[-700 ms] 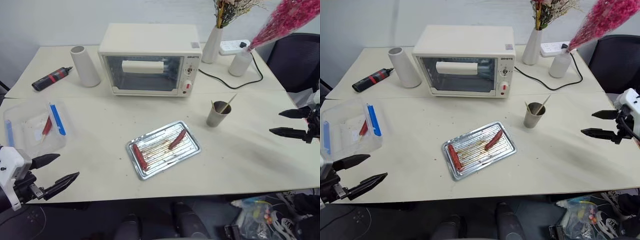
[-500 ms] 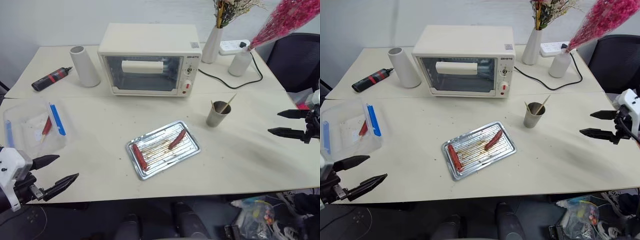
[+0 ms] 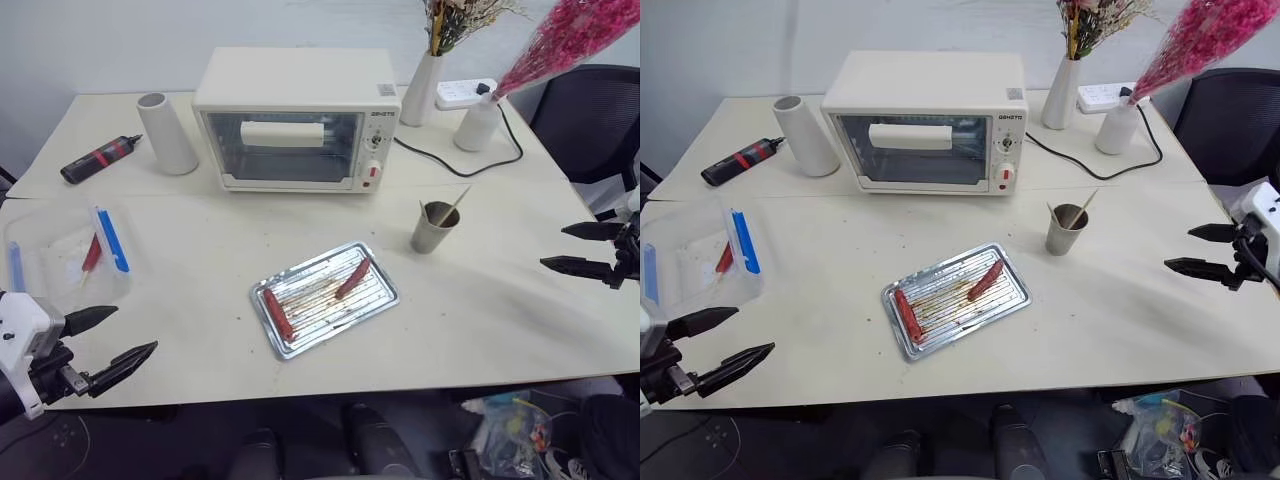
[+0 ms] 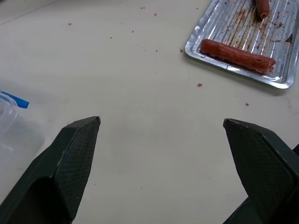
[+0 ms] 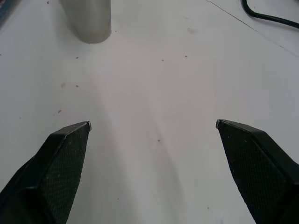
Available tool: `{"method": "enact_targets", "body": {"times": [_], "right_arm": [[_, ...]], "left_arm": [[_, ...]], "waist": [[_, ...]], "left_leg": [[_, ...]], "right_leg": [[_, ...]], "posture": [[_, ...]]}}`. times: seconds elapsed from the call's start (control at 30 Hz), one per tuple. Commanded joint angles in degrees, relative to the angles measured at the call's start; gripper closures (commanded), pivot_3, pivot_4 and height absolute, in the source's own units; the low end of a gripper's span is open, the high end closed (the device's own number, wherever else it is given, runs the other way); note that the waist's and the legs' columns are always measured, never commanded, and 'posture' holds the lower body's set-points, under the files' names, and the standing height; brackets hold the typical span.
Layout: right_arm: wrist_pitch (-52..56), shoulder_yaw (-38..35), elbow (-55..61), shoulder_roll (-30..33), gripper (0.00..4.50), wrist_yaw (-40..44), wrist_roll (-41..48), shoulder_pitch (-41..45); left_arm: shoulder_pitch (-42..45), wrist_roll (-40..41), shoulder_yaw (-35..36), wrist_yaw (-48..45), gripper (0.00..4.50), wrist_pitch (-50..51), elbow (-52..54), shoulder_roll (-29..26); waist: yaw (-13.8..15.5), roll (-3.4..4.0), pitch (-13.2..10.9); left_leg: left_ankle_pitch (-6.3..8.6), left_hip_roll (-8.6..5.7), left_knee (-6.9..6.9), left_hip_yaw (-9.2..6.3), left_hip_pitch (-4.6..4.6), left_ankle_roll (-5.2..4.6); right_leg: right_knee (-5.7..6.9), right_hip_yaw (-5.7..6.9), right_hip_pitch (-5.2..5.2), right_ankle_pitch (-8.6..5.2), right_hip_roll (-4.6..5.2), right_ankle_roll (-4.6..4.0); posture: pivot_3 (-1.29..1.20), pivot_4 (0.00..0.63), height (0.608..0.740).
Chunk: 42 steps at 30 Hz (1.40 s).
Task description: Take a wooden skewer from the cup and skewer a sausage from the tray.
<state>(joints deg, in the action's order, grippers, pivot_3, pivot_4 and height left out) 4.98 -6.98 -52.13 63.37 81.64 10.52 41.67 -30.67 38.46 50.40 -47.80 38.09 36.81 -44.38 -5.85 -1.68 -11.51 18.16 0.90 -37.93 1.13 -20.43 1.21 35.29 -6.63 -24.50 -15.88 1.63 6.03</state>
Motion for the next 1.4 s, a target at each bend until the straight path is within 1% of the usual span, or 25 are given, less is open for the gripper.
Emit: {"method": "enact_targets", "body": {"times": [0.03,0.5,0.67,0.77,0.9,0.97,1.1,1.23,1.27,1.4], "right_arm": [[-0.6,-1.4,-0.3,0.9,0.0,0.0,0.3,0.6],[-3.2,-1.0,-1.8,1.1,0.0,0.1,-0.9,1.3],[-3.8,-1.7,-1.6,0.9,0.0,-0.6,-0.5,0.4],[-4.0,-2.4,-0.7,0.8,0.0,-1.2,0.2,-1.0],[-3.7,-3.5,0.8,0.6,0.0,-2.7,1.1,-2.4],[-3.6,-4.0,2.6,0.4,0.0,-3.1,1.7,-3.8],[-0.8,-5.7,8.6,-0.3,0.0,-4.7,3.8,-6.4],[7.9,-7.8,21.4,-1.6,0.0,-7.2,8.0,-9.9],[10.7,-8.4,25.1,-2.1,0.0,-8.7,9.1,-10.8],[26.1,-12.1,41.7,-5.4,0.0,-20.1,13.6,-14.9]], "left_arm": [[-0.9,1.8,0.8,0.4,0.02,0.8,2.7,0.7],[0.5,1.6,-1.6,1.8,0.02,0.9,2.6,0.8],[1.6,3.0,-2.8,3.1,0.02,1.2,2.5,1.9],[2.7,3.1,-4.9,3.7,0.02,1.1,2.5,2.1],[5.8,4.0,-7.0,4.6,0.02,1.6,1.6,1.4],[8.2,5.4,-7.6,5.3,0.02,2.5,0.8,1.2],[13.1,8.0,-8.9,5.7,0.02,4.5,-1.2,-0.4],[20.4,13.8,-9.9,6.3,0.02,8.0,-2.7,-3.4],[22.3,15.0,-10.5,6.1,0.02,8.7,-2.9,-4.4],[29.2,19.3,-14.5,3.4,0.02,10.4,-3.3,-8.6]], "waist": [[-0.1,0.0,0.0],[-0.6,0.0,0.0],[-0.6,0.0,0.0],[-0.6,0.0,0.0],[-0.5,0.0,0.0],[-0.5,0.0,0.0],[-0.5,0.0,0.0],[-0.6,0.0,0.0],[-0.6,0.0,0.0],[-0.4,0.0,0.0]], "left_leg": [[0.0,0.0,0.0,0.01,0.02,0.0],[0.0,-0.01,-0.01,0.08,0.14,0.01],[0.0,-0.01,-0.01,0.09,0.15,0.01],[0.0,-0.01,-0.01,0.09,0.15,0.01],[0.0,-0.03,-0.02,0.09,0.15,0.01],[0.0,-0.04,-0.05,0.09,0.15,0.01],[0.0,-0.04,-0.06,0.07,0.15,0.01],[0.0,-0.03,-0.06,0.02,0.15,0.01],[0.0,-0.02,-0.06,0.0,0.16,0.01],[0.03,-0.03,-0.07,-0.44,0.14,0.05]], "right_leg": [[0.04,-0.01,0.0,0.0,0.0,0.0],[0.21,-0.1,0.01,-0.02,-0.06,0.01],[0.24,-0.12,0.0,-0.02,-0.06,0.02],[0.24,-0.12,0.01,-0.01,-0.06,0.04],[0.27,-0.13,0.01,0.1,-0.06,0.23],[0.28,-0.13,0.01,0.31,-0.06,0.61],[0.31,-0.12,0.02,0.39,-0.07,0.77],[0.4,-0.11,0.0,0.45,-0.1,0.88],[0.42,-0.12,-0.01,0.45,-0.1,0.88],[0.54,-0.09,-0.04,0.45,-0.11,0.88]], "posture": [[0.0,0.15,0.74],[0.0,0.15,0.74],[0.0,0.15,0.74],[0.0,0.15,0.74],[0.0,0.15,0.74],[0.0,0.15,0.74],[0.0,0.15,0.74],[0.0,0.15,0.74],[0.0,0.15,0.74],[0.0,0.15,0.74]]}}
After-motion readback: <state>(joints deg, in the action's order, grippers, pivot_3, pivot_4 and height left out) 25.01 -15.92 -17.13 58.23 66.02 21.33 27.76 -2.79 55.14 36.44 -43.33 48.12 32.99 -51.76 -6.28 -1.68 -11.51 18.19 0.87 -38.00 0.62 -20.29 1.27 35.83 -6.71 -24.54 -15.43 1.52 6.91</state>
